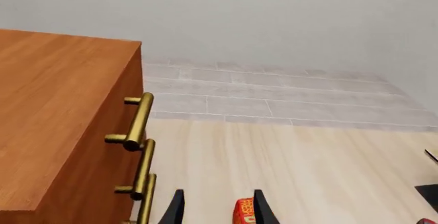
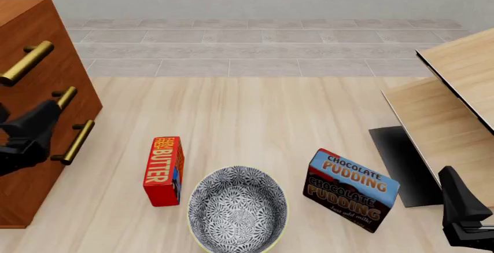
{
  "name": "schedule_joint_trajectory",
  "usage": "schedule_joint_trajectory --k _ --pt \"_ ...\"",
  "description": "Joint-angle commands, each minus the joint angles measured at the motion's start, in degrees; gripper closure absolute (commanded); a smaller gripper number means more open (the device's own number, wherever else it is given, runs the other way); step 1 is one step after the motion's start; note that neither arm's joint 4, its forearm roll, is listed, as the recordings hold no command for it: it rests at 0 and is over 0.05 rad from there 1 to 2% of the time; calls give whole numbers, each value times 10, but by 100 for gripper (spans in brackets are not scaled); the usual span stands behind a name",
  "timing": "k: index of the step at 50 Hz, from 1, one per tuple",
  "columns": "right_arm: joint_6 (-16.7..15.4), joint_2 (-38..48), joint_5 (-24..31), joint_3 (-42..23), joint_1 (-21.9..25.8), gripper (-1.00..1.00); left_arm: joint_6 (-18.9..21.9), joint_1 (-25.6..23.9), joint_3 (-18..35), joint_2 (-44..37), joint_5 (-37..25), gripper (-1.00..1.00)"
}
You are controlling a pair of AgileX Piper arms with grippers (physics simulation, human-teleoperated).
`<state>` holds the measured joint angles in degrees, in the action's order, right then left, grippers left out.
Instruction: Close the top drawer of the cabinet and put the bowl on top of it.
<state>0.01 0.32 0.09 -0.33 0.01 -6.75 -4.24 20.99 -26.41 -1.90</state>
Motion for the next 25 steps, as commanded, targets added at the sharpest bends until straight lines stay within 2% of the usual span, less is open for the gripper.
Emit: schedule_joint_trajectory --k 1,5,9,13,16,25 --pt "0 0 -1 1 0 -100 -8 -65 23 28 -78 -100" --pt "0 0 -1 1 0 -100 -3 -79 37 30 -99 -100" --pt "0 0 -1 1 0 -100 -16 -101 57 19 -137 -100" --pt "0 0 -1 1 0 -100 -50 -122 72 5 -170 -100" --pt "0 0 -1 1 0 -100 -31 -122 86 14 -190 -100" --pt "0 0 -1 1 0 -100 -28 -162 109 6 -256 -100"
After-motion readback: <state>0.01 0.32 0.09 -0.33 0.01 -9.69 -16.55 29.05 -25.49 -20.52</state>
